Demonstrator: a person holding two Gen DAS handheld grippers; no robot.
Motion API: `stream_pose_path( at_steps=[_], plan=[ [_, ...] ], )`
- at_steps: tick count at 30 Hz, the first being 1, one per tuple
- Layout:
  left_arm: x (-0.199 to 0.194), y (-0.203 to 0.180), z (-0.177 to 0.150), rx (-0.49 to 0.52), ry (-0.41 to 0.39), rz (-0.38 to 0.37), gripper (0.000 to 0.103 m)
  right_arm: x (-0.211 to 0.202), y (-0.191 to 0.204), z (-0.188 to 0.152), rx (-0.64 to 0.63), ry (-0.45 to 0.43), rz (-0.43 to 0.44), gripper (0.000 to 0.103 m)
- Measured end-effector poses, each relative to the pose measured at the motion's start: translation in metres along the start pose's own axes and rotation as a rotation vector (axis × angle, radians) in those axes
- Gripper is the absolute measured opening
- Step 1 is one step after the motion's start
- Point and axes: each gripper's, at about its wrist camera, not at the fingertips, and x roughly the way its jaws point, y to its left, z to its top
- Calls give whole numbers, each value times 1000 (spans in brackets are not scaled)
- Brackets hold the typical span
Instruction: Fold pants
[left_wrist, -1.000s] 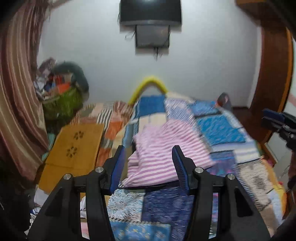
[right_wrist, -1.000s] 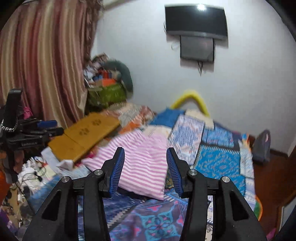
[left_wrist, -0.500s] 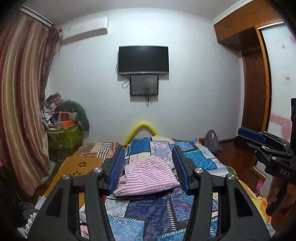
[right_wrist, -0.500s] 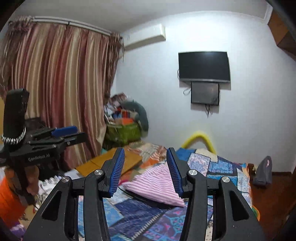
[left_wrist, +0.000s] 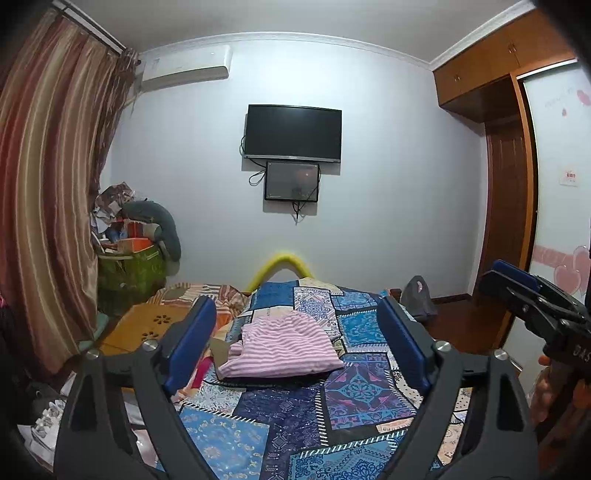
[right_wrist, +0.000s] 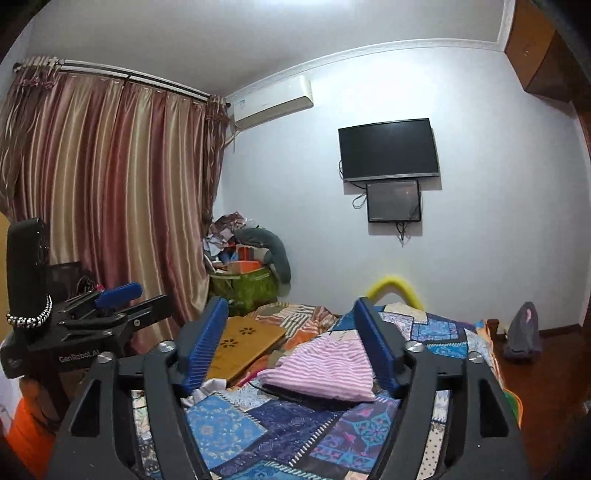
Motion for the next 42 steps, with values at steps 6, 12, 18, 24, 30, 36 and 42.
stream_pose_path(
  at_steps=[6,12,18,24,30,36,42],
  plan=[
    [-7,0,-7,-11,-3,16,101,-2,5,-5,-10,7,-30,90],
    [-3,2,-9,-18,9,16,102,-2,5,-8,-6,11,-51,103],
    [-4,1,-12,-12,14,17,102,-5,6,-12,-1,11,-48,103],
    [-3,-2,-13,-3,12,19,102,-8,7,-14,6,15,-47,103],
    [-5,-5,-14,5,12,21,102,-9,7,-14,8,15,-47,103],
    [-6,-7,-14,11,14,19,102,-10,4,-15,13,16,-47,103],
    [-6,-6,-13,7,15,12,102,-11,4,-15,13,16,-47,103]
  ],
)
